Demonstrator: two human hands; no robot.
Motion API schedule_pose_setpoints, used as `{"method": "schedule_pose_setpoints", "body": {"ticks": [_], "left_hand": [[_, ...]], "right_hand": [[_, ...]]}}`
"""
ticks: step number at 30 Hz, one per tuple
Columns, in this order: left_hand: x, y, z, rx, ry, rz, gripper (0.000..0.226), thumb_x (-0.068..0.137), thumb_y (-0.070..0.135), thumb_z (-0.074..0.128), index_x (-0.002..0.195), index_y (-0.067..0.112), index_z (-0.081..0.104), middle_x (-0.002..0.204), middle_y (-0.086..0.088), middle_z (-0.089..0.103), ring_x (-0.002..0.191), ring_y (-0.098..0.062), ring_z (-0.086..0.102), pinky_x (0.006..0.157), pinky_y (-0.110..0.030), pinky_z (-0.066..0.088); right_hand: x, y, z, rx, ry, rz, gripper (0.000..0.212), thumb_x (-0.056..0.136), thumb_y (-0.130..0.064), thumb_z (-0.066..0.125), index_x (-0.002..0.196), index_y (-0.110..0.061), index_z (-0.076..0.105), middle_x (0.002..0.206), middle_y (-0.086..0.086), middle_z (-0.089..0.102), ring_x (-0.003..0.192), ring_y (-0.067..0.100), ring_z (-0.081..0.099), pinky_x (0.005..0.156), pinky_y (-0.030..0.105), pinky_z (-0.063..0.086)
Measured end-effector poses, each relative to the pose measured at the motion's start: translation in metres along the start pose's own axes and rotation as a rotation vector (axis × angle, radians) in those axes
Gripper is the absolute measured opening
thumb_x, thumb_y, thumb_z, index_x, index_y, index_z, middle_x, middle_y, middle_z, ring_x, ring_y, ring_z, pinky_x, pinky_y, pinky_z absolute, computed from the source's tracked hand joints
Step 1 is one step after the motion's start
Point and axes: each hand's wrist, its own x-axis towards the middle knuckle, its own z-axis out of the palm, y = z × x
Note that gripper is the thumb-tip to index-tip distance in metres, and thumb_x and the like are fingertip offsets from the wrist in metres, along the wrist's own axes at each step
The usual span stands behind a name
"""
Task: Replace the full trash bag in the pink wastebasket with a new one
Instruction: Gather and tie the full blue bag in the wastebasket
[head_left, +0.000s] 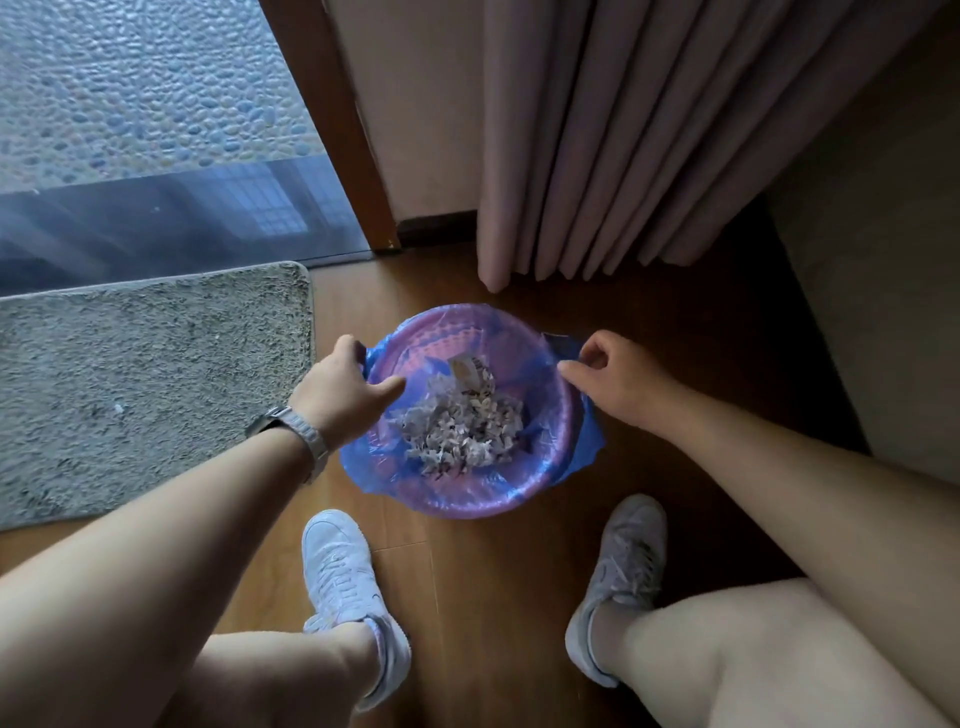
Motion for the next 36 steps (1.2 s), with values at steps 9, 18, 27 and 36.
{"method": "schedule_pose_setpoints", "body": {"ticks": [9, 18, 27, 36], "left_hand": [[0.056, -0.015, 0.013, 0.107, -0.044, -0.134, 0.041, 0.089, 0.04, 0.051, 0.109, 0.007, 0.064, 0.112, -0.02, 0.067, 0.106, -0.035, 0.061, 0.085, -0.036, 0.046], [0.061, -0.006, 0.009, 0.091, 0.142, -0.031, 0.024, 0.093, 0.024, 0.044, 0.087, 0.008, 0.061, 0.098, -0.021, 0.065, 0.091, -0.039, 0.059, 0.069, -0.034, 0.038], [0.045, 0.022, 0.009, -0.538, 0.185, 0.096, 0.018, 0.084, 0.042, 0.052, 0.082, 0.027, 0.061, 0.073, -0.005, 0.065, 0.07, -0.033, 0.059, 0.069, -0.047, 0.053], [0.031, 0.022, -0.011, -0.728, 0.107, 0.11, 0.021, 0.095, 0.01, 0.053, 0.077, 0.018, 0.062, 0.069, -0.006, 0.063, 0.059, -0.019, 0.057, 0.063, -0.031, 0.049]], "right_hand": [[0.047, 0.022, 0.013, -0.042, -0.065, 0.249, 0.042, 0.087, -0.034, 0.061, 0.118, -0.005, 0.056, 0.112, 0.013, 0.062, 0.102, 0.03, 0.059, 0.082, 0.035, 0.046], [0.059, 0.012, 0.022, -0.21, -0.039, 0.073, 0.013, 0.087, -0.015, 0.053, 0.074, -0.012, 0.055, 0.077, 0.011, 0.06, 0.073, 0.03, 0.055, 0.063, 0.031, 0.04], [0.049, -0.008, 0.017, -0.08, 0.108, -0.152, 0.014, 0.089, -0.02, 0.053, 0.079, -0.013, 0.058, 0.074, 0.007, 0.063, 0.071, 0.026, 0.06, 0.066, 0.038, 0.049], [0.035, -0.019, 0.012, -0.029, 0.113, -0.153, 0.014, 0.093, -0.019, 0.051, 0.085, -0.009, 0.057, 0.081, 0.01, 0.064, 0.074, 0.025, 0.059, 0.064, 0.034, 0.045]]}}
